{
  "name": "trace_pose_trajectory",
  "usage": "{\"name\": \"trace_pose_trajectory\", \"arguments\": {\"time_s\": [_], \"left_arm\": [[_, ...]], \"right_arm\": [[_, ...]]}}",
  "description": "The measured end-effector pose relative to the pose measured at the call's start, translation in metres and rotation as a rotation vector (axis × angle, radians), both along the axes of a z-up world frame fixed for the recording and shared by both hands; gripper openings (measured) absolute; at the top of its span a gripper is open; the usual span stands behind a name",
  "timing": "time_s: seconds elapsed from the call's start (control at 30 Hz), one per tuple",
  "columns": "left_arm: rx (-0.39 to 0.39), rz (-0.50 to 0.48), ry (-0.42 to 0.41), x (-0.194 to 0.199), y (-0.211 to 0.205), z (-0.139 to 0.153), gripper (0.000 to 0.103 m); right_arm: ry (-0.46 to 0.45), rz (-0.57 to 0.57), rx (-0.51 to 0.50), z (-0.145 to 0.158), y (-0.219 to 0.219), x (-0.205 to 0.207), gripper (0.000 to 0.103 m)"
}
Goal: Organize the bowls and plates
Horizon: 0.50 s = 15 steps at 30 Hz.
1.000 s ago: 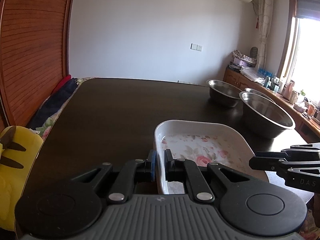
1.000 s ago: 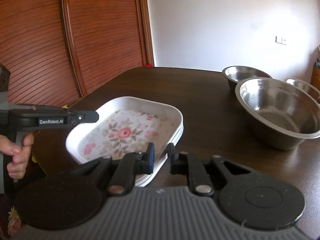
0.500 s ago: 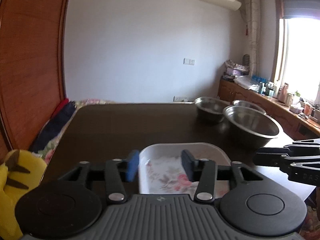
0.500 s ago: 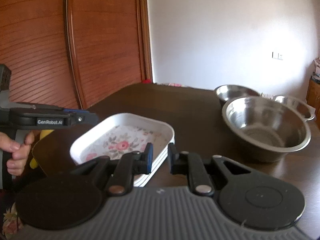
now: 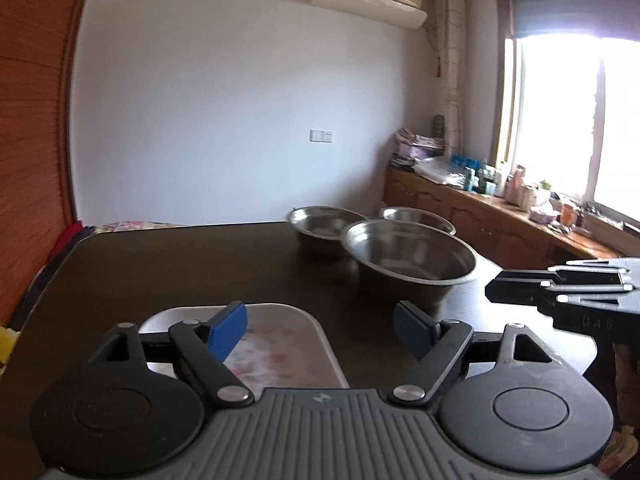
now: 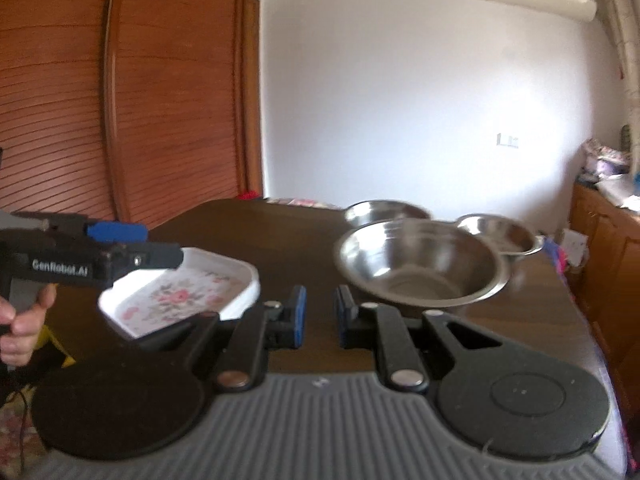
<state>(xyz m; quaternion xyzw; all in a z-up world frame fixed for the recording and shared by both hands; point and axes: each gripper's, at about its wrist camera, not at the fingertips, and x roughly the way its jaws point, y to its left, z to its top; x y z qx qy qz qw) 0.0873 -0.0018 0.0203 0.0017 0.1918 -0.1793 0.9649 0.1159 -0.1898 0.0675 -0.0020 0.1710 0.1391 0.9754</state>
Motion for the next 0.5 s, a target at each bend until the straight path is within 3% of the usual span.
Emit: {"name": "trace_pose_trajectory", "arguments": {"time_s": [0.3,0.33,0.43,0.5], "left_arm": [[-0.001,-0.029,0.002,0.020,-0.038,-0.006,0.103],[0.004,-0.031,-0.002,0.023,-0.042,-0.006,0.103],[-0.001,-0.034,-0.002,0.033,-0.052,-0.006,0.103],[-0.002,-0.038,0.003,0.040,-0.057,-0.005,0.103]], "right_arm": [[-0.017,-0.084,0.027,-0.005,-0.037,-0.002,0.017],[-0.020,-0.092,0.029,-0.006,-0.041,-0.001,0.022],[-0.039,-0.118,0.033,-0.009,-0.052,0.005,0.052],[-0.047,-0.128,0.025,-0.011,-0.058,0.011,0.054]]}}
